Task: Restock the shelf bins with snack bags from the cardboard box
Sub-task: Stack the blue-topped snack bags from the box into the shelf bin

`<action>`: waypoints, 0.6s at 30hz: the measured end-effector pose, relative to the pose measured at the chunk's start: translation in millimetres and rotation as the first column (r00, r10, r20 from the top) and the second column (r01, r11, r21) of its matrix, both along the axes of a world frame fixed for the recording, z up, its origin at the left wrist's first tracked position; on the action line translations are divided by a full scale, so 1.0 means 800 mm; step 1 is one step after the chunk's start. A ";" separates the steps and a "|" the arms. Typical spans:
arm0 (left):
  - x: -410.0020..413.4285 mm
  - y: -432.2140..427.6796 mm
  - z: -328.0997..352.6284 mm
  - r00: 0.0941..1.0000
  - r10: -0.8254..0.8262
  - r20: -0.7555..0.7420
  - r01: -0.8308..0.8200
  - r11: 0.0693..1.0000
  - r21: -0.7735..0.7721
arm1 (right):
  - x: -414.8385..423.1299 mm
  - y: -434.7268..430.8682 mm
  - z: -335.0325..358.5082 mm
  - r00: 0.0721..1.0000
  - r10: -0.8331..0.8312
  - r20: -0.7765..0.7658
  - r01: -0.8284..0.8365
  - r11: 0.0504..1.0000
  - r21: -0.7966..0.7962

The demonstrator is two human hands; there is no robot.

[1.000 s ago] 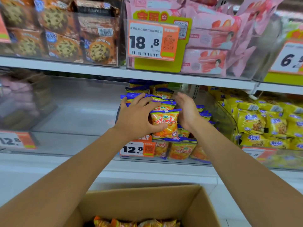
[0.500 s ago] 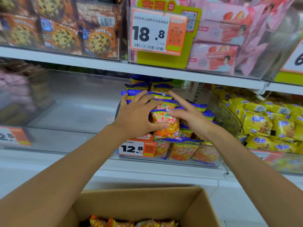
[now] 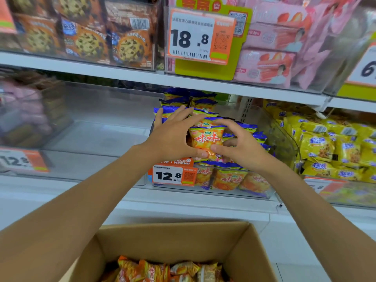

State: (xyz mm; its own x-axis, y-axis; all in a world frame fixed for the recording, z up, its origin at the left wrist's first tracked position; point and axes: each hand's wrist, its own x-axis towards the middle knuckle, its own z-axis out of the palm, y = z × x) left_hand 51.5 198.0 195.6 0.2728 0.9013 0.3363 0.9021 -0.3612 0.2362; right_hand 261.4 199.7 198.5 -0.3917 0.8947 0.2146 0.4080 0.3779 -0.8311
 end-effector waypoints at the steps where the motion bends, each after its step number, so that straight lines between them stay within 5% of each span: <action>1: -0.002 -0.001 0.000 0.998 -0.008 0.065 0.006 1.000 0.027 | -0.005 -0.001 -0.003 0.999 -0.031 -0.045 0.031 0.999 0.007; 9: -0.017 -0.011 0.002 0.991 0.027 -0.134 -0.024 1.000 0.019 | -0.020 0.009 0.000 0.971 -0.046 0.235 0.020 0.994 0.111; 14: -0.015 -0.016 0.001 0.995 0.040 -0.096 -0.034 0.997 0.063 | -0.021 -0.003 -0.010 0.999 -0.035 -0.040 0.032 0.996 -0.078; 18: -0.012 -0.016 -0.005 0.986 0.079 -0.145 -0.084 0.996 -0.028 | -0.028 -0.004 -0.015 0.999 -0.048 -0.006 0.046 0.991 -0.127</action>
State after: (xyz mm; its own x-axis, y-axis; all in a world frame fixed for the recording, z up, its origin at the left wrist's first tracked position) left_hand 42.2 185.6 191.2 0.2416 0.9327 0.2679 0.9536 -0.2793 0.1125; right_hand 239.0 196.1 186.4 -0.3472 0.9323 0.1011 0.4151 0.2495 -0.8749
